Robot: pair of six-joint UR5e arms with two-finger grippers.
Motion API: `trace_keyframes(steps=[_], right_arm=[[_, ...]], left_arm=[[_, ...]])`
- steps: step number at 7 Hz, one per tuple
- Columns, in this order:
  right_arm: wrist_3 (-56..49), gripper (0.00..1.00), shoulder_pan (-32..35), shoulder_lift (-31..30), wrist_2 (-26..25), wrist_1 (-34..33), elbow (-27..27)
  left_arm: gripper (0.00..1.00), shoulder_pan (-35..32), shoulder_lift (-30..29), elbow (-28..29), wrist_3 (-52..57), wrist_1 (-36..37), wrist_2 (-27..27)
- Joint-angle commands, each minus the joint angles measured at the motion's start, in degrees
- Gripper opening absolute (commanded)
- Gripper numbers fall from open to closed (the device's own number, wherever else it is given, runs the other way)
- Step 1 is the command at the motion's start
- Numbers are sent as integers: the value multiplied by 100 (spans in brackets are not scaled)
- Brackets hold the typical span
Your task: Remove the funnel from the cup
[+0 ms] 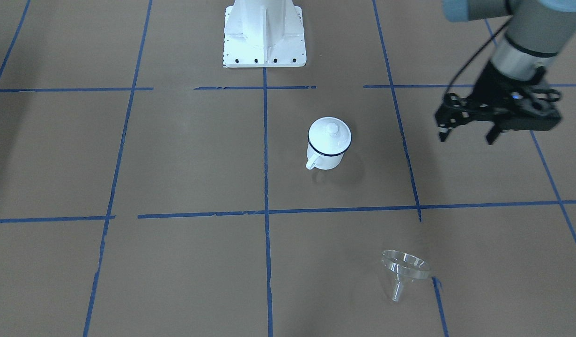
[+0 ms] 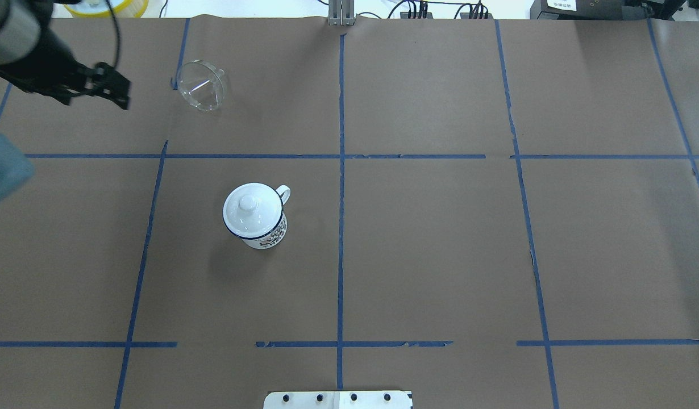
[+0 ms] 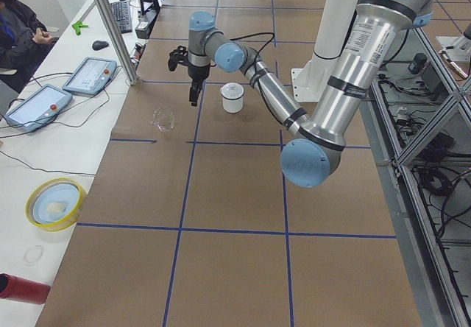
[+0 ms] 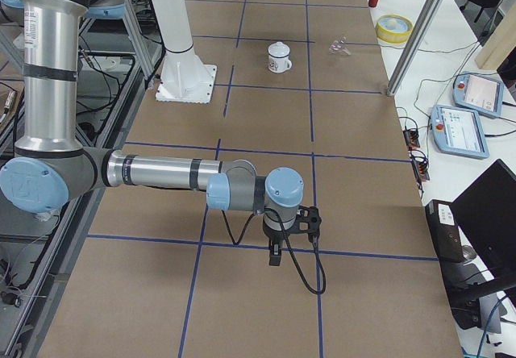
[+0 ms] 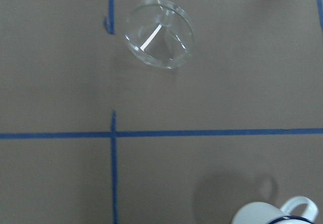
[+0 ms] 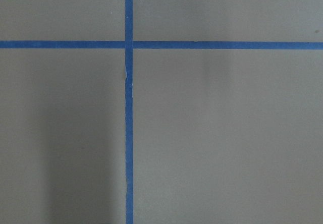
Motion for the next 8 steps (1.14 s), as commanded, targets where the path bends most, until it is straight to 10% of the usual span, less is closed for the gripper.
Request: trace_keyframes(steps=[1,5,8], right_arm=[[0,100,0,0,0,0,0],[0,100,0,0,0,0,0],[0,100,0,0,0,0,0]], left_arm=[[100,-1890,691,956,3209,-10,-387],[100,-2636,2184,1550,3539,-378,-406],[100,-2672,2179,1541,3495,-300,-406]])
